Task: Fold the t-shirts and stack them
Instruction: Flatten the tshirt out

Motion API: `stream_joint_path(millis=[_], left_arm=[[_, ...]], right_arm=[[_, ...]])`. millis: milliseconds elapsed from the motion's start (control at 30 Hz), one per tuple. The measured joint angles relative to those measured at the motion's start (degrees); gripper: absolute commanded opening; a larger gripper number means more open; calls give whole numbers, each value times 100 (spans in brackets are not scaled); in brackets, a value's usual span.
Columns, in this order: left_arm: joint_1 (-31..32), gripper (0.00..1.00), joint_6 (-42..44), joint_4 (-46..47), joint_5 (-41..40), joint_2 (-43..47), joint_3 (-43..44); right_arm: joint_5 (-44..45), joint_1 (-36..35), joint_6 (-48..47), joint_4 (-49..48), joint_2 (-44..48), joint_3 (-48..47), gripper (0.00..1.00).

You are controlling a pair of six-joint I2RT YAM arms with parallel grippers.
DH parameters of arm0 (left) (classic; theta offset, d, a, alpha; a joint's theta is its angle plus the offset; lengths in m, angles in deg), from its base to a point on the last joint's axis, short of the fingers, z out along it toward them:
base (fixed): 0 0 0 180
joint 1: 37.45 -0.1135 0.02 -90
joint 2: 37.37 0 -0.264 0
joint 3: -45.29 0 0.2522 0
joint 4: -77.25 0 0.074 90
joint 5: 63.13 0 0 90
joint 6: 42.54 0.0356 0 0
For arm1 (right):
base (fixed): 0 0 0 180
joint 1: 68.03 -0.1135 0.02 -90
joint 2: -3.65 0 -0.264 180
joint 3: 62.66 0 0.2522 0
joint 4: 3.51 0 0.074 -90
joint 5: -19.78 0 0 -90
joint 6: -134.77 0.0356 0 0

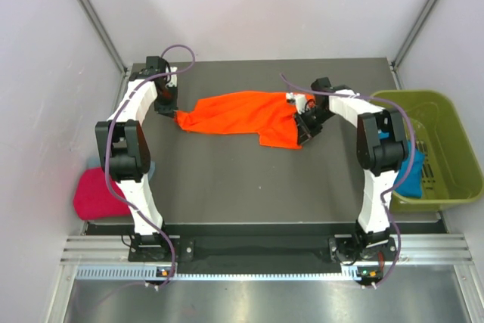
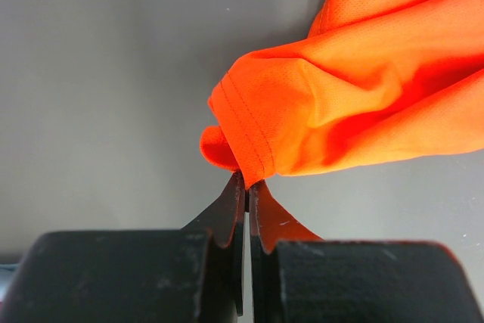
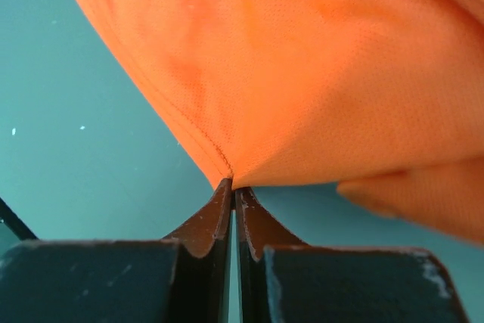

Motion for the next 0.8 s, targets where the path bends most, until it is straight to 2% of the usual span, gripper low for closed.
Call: stream_joint_path(millis=[167, 367, 500, 633, 800], left_arm=[[0, 0, 92, -15, -101, 15, 149], [0, 0, 205, 2, -162, 155, 1058], [0, 0, 260, 173, -114, 385, 1840], [7, 0, 321, 588, -98, 1108, 1954], [9, 0, 614, 1537, -85, 2806, 743]], right_arm=[[155, 50, 9, 337, 479, -404, 0], [208, 197, 201, 315, 719, -2780, 0], [282, 232, 358, 101, 922, -3873, 0], [420, 236, 608, -153, 1471, -3998, 0], [756, 236, 911, -564, 2693, -3108, 0]])
